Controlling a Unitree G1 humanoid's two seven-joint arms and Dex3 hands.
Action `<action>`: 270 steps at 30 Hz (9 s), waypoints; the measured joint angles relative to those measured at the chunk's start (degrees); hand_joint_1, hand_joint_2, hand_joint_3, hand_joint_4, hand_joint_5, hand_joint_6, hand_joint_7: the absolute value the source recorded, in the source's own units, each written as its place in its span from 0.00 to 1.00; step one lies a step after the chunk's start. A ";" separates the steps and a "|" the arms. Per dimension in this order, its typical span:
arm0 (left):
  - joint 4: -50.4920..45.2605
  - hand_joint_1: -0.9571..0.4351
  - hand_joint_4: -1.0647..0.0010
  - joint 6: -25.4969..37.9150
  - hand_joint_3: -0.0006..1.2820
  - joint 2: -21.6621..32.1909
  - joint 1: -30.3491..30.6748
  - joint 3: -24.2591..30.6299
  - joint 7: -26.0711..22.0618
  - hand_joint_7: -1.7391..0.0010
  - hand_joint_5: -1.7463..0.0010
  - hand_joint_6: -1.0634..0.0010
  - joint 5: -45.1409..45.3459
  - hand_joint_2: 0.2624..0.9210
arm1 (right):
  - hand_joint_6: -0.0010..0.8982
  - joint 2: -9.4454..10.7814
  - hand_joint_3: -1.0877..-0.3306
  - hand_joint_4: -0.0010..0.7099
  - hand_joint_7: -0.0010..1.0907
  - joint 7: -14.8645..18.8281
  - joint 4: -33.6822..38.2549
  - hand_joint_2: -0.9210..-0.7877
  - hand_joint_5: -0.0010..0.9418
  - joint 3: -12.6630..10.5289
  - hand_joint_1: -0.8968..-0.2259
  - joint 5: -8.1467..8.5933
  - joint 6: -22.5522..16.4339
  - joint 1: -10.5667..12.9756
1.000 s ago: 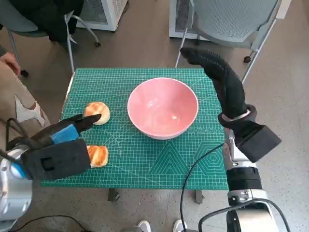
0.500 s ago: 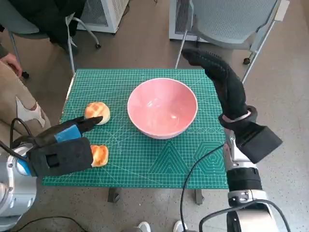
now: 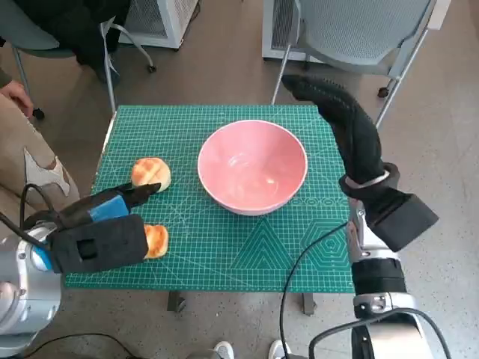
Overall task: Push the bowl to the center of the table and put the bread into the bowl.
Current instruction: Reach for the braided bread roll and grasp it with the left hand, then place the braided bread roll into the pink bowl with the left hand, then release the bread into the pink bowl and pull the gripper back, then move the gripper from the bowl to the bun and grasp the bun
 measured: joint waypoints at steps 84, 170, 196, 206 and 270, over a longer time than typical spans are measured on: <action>17.12 0.69 0.34 -3.44 0.45 -13.78 -0.97 -8.22 7.16 0.38 0.21 0.38 18.07 0.56 | 0.00 -1.26 0.31 0.20 0.40 2.93 -4.83 0.00 0.00 -0.78 0.30 2.27 3.78 0.61; 24.56 0.69 0.26 -16.51 0.04 -25.77 -42.88 -7.89 2.20 0.39 0.38 0.34 20.27 0.95 | 0.00 -1.30 0.31 0.20 0.40 3.28 -4.24 0.00 0.00 -1.46 0.31 2.14 3.04 1.93; 65.50 0.69 0.26 -30.36 0.06 -38.53 -59.06 -14.30 8.80 0.47 0.32 0.30 20.27 0.93 | 0.00 -3.51 0.33 0.21 0.41 -0.89 -9.19 0.00 0.00 -2.78 0.30 1.34 2.88 7.30; 70.10 0.50 0.64 -29.27 0.03 -40.36 -60.47 -14.18 6.15 0.95 0.78 0.74 18.25 0.80 | 0.00 -3.56 0.33 0.21 0.41 -3.43 -11.30 0.00 0.00 -2.67 0.29 -0.58 3.97 7.80; 13.65 0.75 1.00 -14.91 0.01 -11.49 -25.67 4.14 -1.92 0.99 1.00 0.83 19.19 0.73 | 0.00 -2.56 0.31 0.19 0.41 -2.84 -9.38 0.00 0.00 -0.39 0.30 -0.19 4.83 6.88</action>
